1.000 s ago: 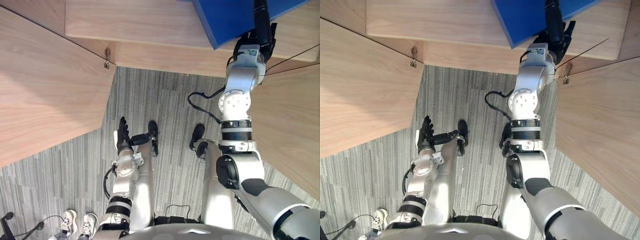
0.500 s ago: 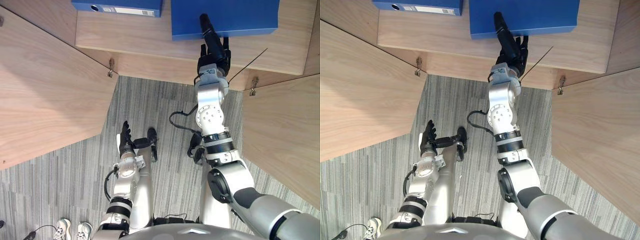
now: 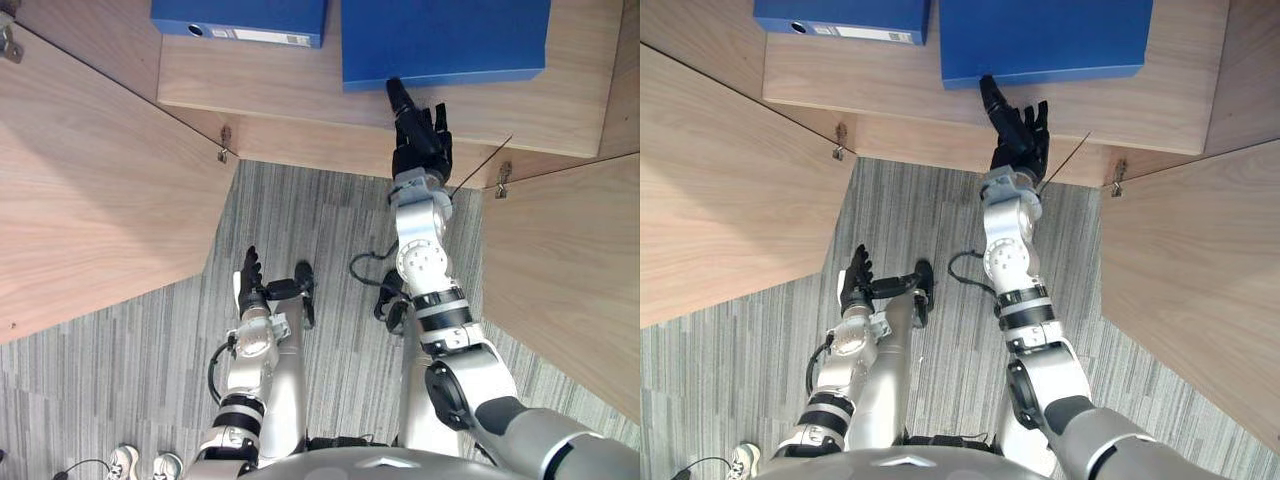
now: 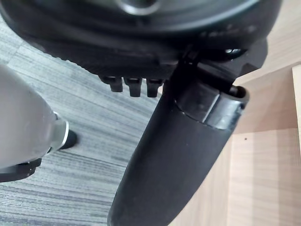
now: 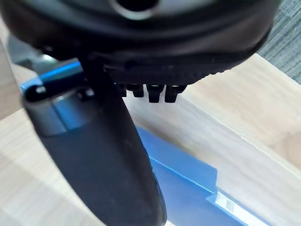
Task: Walk over to the cabinet, pick up the folder, carry it to the office cabinet, place the folder inside the office cabinet, then close the office cabinet door
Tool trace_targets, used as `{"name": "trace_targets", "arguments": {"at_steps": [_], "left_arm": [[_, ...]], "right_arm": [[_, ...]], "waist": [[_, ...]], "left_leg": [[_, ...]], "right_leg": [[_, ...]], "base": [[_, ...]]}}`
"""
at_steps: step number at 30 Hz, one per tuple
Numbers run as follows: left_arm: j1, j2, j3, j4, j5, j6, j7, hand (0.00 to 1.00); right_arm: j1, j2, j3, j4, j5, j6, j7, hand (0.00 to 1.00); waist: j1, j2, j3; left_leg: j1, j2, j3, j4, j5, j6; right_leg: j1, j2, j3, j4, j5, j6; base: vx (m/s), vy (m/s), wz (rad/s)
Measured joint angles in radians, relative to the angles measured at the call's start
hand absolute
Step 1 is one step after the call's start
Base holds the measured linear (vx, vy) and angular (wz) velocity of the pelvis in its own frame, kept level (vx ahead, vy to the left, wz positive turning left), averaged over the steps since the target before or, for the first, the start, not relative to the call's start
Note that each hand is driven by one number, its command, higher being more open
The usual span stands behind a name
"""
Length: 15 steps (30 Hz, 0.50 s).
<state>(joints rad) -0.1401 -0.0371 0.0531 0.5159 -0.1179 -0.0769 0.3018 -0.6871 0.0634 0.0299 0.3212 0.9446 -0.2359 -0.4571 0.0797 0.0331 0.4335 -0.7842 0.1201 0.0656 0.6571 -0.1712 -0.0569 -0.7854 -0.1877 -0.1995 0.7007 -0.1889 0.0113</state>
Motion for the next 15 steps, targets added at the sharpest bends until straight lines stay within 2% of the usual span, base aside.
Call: {"name": "trace_targets", "arguments": {"at_steps": [5, 8, 12, 14, 15], "left_arm": [[0.001, 0.001, 0.011, 0.0, -0.008, 0.0, -0.001, 1.0], [0.003, 0.001, 0.013, 0.0, -0.009, 0.001, -0.005, 1.0], [0.004, -0.004, 0.042, 0.0, -0.008, 0.001, -0.019, 1.0], [0.004, -0.001, 0.056, 0.0, -0.006, 0.0, -0.025, 1.0], [0.005, 0.001, 0.057, 0.0, -0.004, 0.0, -0.026, 1.0]], "right_arm": [[0.074, -0.04, 0.062, -0.027, 0.0, 0.013, 0.046, 1.0], [0.163, -0.084, 0.113, -0.116, -0.015, 0.042, 0.076, 1.0], [0.251, -0.142, 0.134, -0.223, -0.223, 0.094, 0.112, 1.0], [0.295, -0.182, 0.144, -0.302, -0.456, 0.123, 0.136, 1.0], [0.303, -0.188, 0.145, -0.318, -0.514, 0.129, 0.144, 1.0]], "waist": [[-0.001, -0.006, -0.01], [-0.005, -0.006, -0.01], [-0.011, -0.007, -0.01], [-0.019, -0.007, -0.01], [-0.021, -0.007, -0.01]], "left_leg": [[0.0, 0.005, 0.004, -0.003, -0.002, 0.003], [0.0, 0.006, 0.008, -0.004, -0.004, 0.005], [-0.004, 0.018, 0.017, 0.023, -0.026, 0.01], [-0.005, 0.02, 0.022, 0.035, -0.035, 0.015], [-0.005, 0.02, 0.024, 0.037, -0.037, 0.016]], "right_leg": [[0.002, 0.007, 0.002, -0.018, 0.007, 0.001], [0.002, 0.009, 0.003, -0.022, 0.008, 0.002], [0.002, 0.016, 0.01, -0.02, 0.008, 0.003], [0.002, 0.016, 0.014, -0.015, 0.007, 0.005], [0.002, 0.016, 0.015, -0.015, 0.007, 0.006]], "base": [[-0.01, 0.007, -0.03], [0.01, 0.008, -0.04], [0.0, 0.022, -0.12], [0.0, 0.036, -0.08], [-0.02, 0.036, -0.05]]}}
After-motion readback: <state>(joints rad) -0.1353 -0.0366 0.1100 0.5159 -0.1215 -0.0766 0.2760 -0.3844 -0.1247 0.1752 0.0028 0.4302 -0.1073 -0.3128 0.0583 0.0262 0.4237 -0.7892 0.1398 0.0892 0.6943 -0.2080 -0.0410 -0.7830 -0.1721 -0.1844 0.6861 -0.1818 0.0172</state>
